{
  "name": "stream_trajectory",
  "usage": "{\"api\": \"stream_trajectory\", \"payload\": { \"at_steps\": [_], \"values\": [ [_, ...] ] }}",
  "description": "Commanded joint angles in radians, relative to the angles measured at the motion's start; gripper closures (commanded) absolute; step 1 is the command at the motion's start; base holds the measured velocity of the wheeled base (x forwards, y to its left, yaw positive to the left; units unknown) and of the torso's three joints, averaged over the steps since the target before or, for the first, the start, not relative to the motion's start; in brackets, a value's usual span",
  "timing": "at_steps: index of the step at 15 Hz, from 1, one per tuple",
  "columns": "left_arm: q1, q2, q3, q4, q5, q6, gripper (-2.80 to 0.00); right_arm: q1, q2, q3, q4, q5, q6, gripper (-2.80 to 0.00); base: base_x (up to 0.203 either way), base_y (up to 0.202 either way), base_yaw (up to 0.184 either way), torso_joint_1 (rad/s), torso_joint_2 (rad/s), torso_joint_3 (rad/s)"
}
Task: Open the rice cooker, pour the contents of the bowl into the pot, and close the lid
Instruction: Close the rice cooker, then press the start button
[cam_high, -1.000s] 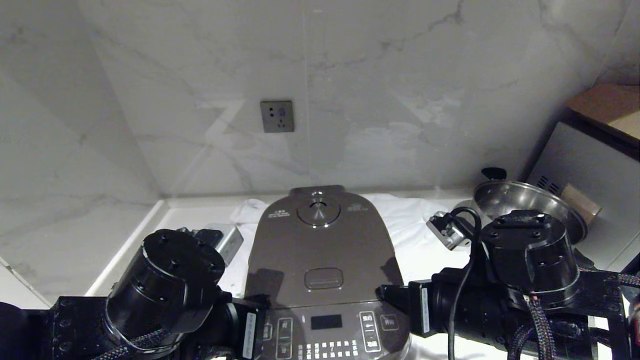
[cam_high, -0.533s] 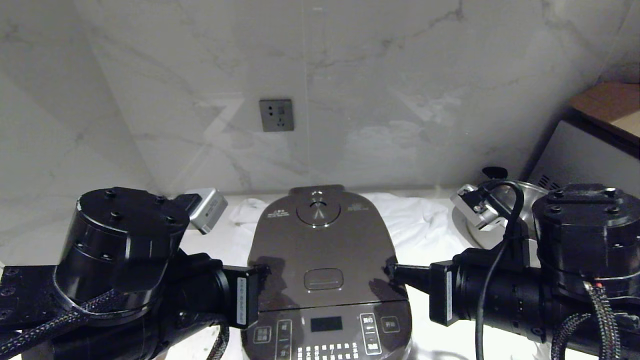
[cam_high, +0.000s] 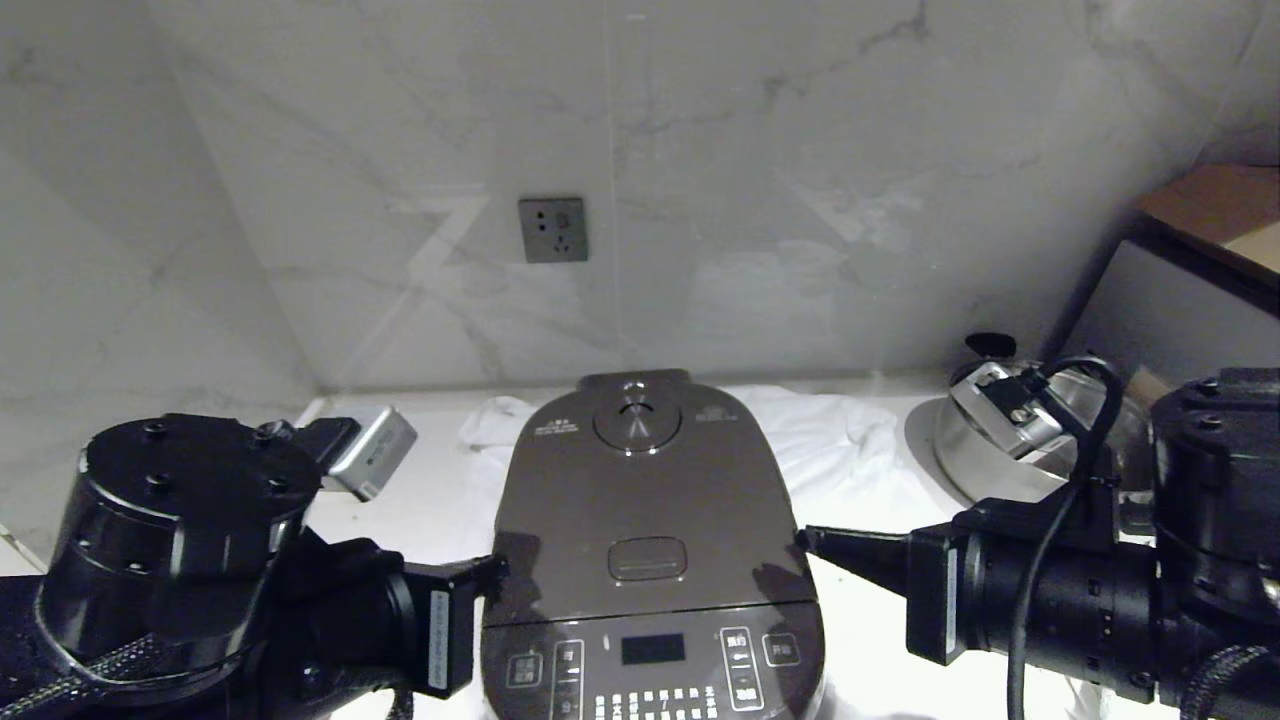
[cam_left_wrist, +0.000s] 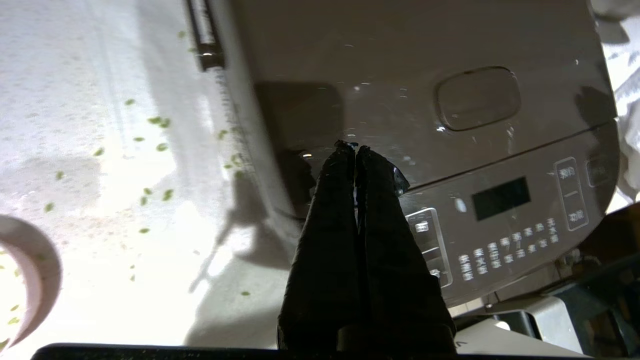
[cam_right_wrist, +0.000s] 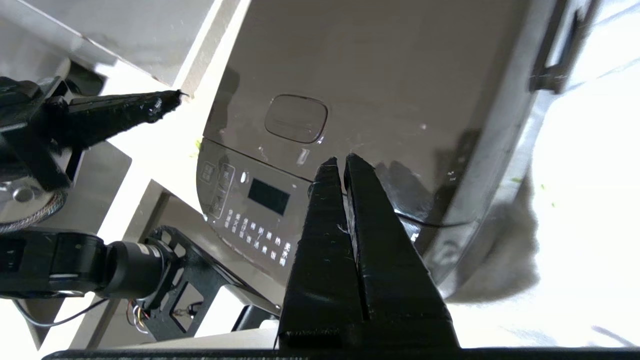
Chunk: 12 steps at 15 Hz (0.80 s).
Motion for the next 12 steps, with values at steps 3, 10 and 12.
{"api": "stream_trajectory", "payload": {
  "at_steps": [3,10,12],
  "values": [
    [0.084,-0.311,0.03,0.017,0.003,0.03,0.0,-0.002,-0.137,0.025,0.016,-0.117,-0.031,0.0,0.0,0.0,0.0,0.0,0.0,0.0],
    [0.51,-0.864,0.038,0.206,0.014,0.41,0.0,-0.015,-0.218,0.02,0.06,-0.187,-0.09,0.0,0.0,0.0,0.0,0.0,0.0,0.0],
    [0.649,-0.925,-0.004,0.233,0.024,0.531,0.0,-0.024,-0.216,0.016,0.06,-0.201,-0.092,0.0,0.0,0.0,0.0,0.0,0.0,0.0]
  ]
}}
